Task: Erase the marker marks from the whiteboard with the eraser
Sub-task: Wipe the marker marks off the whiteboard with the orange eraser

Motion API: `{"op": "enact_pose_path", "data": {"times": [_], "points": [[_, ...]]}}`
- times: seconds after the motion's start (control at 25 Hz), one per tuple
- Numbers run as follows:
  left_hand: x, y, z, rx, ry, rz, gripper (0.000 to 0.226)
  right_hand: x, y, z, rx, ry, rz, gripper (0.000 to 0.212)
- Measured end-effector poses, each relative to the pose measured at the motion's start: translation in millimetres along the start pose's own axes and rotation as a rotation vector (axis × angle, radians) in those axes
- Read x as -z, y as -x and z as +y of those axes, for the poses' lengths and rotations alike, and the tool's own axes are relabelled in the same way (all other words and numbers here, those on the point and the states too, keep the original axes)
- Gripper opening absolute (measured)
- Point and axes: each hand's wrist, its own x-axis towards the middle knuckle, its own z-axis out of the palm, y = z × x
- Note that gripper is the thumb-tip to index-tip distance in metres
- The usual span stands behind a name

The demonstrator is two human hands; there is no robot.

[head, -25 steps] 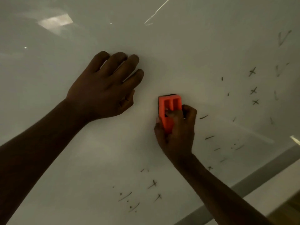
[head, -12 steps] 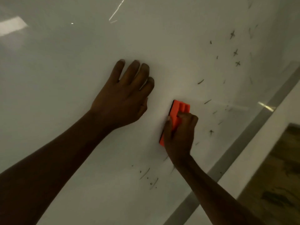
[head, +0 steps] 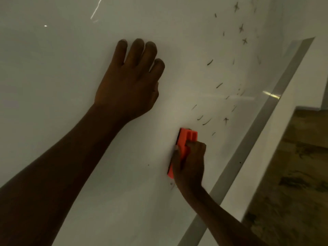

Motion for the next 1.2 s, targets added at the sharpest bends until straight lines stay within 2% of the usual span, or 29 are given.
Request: {"op": "enact_pose_path", "data": {"times": [0.04,0.08,0.16,0.2,0.32,0.4,0.52,0.6,0.68,0.76,0.88,1.0,1.08,1.12,1.2], "points": [[0,1,-1,0.003,0.009,-0.002,0.042,-7,1,-24,0.045,-0.042,-0.002,0.045],[-1,1,-1,0.004,0.019,0.002,0.043,-15,16,-38,0.133,-0.045,-0.079,0.049],[-2,2,0,0.008,0.051,0.005,0.043,-14,60,-45,0.291,-0.030,-0.359,0.052],[-2,2,1,0.007,0.066,-0.001,0.044,-11,83,-27,0.307,-0.031,-0.426,0.049],[-1,3,0,0.009,0.068,-0.001,0.045,14,91,32,0.169,0.115,-0.319,0.030],[-1,2,1,0.005,0.065,-0.010,0.045,17,64,48,0.124,0.119,-0.240,0.031],[0,1,3,0.010,0.062,-0.036,0.046,-3,22,-6,0.041,0.029,-0.026,0.034],[-1,1,4,0.010,0.067,-0.052,0.047,-11,29,-33,0.158,-0.021,-0.087,0.041],[-1,1,5,0.007,0.075,-0.068,0.047,-7,57,-17,0.222,0.005,-0.241,0.035],[0,2,6,0.005,0.070,-0.080,0.047,6,79,28,0.100,0.064,-0.269,0.032],[-1,2,9,-0.004,0.051,-0.094,0.047,11,63,74,-0.057,0.088,-0.111,0.027],[-1,0,9,-0.006,0.042,-0.106,0.048,-2,6,46,-0.187,0.020,0.110,0.031],[-1,0,10,-0.006,0.040,-0.114,0.049,-8,-8,12,-0.058,-0.043,0.119,0.032],[-2,0,10,-0.003,0.040,-0.122,0.050,-8,-1,3,0.040,-0.067,0.064,0.035],[-1,0,11,0.002,0.054,-0.130,0.053,-5,35,13,0.117,-0.034,-0.101,0.039]]}}
